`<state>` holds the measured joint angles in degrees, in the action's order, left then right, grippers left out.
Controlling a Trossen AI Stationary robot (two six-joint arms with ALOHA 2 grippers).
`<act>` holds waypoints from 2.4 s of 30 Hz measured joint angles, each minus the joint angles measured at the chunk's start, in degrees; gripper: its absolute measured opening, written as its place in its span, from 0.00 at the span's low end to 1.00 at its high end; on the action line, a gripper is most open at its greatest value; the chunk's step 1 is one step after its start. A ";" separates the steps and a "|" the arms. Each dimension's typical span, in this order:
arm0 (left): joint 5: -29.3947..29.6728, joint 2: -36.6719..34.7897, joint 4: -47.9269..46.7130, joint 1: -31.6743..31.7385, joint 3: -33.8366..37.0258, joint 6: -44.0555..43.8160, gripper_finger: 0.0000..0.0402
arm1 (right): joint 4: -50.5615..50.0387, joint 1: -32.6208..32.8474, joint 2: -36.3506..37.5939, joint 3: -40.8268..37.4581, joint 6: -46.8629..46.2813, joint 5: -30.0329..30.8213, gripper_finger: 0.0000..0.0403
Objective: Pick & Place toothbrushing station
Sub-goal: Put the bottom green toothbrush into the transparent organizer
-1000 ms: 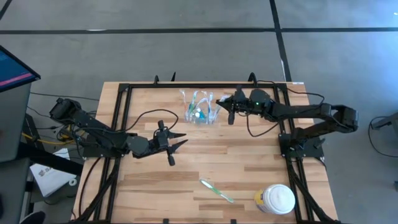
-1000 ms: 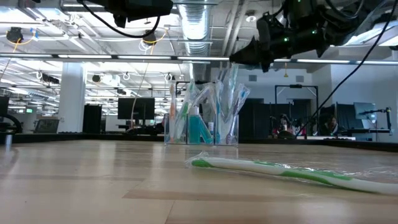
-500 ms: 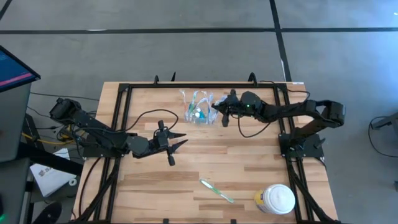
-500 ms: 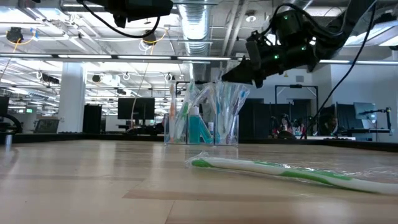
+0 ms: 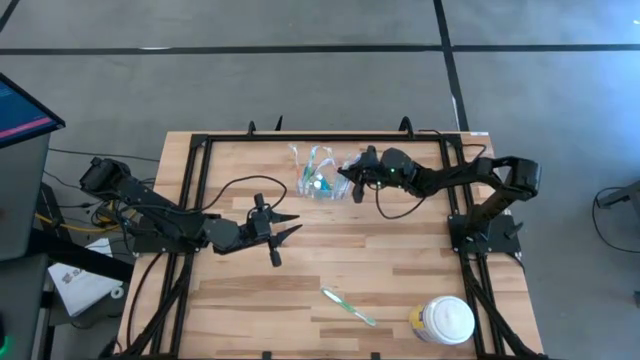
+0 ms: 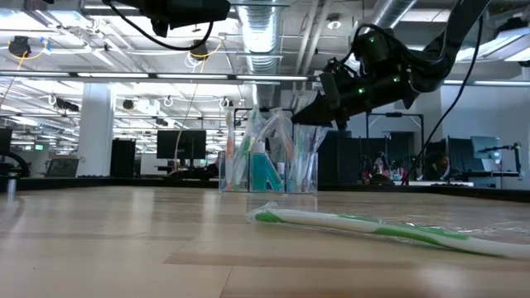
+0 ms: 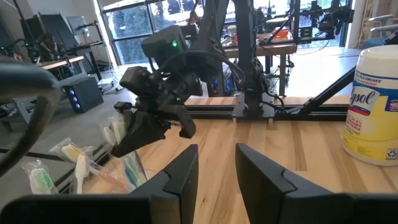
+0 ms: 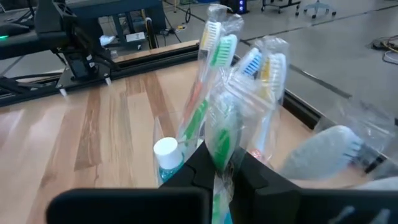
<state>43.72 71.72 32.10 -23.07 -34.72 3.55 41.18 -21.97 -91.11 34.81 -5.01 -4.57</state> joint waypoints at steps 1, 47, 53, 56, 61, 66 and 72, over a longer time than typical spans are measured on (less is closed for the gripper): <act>0.00 0.00 -0.02 0.00 0.00 -0.02 0.25 | 0.14 -0.01 -0.02 -0.01 -0.16 0.03 0.05; -0.04 0.00 -0.15 0.02 0.00 -1.03 0.25 | -0.43 -0.38 0.37 -0.09 2.61 -2.65 0.14; -0.02 0.00 -0.15 0.02 0.00 -1.04 0.25 | -0.45 -0.38 0.37 -0.07 2.77 -3.04 0.20; -0.01 0.00 -0.15 0.02 0.00 -1.03 0.25 | -0.56 -0.46 0.37 -0.07 3.06 -3.02 0.28; 0.00 0.00 -0.15 0.00 0.00 -1.03 0.25 | -0.51 -1.33 0.37 -0.07 2.36 -3.02 0.41; 0.04 0.00 -0.15 0.01 0.00 -1.03 0.25 | -0.43 -1.84 0.41 -0.07 2.00 -3.02 0.49; 0.26 0.00 -0.15 0.02 0.00 -1.03 0.25 | -1.16 -1.82 3.63 -0.03 2.00 -2.94 0.51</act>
<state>43.99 71.72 31.94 -23.05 -34.72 2.52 40.02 -23.79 -87.48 34.79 -3.01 -7.51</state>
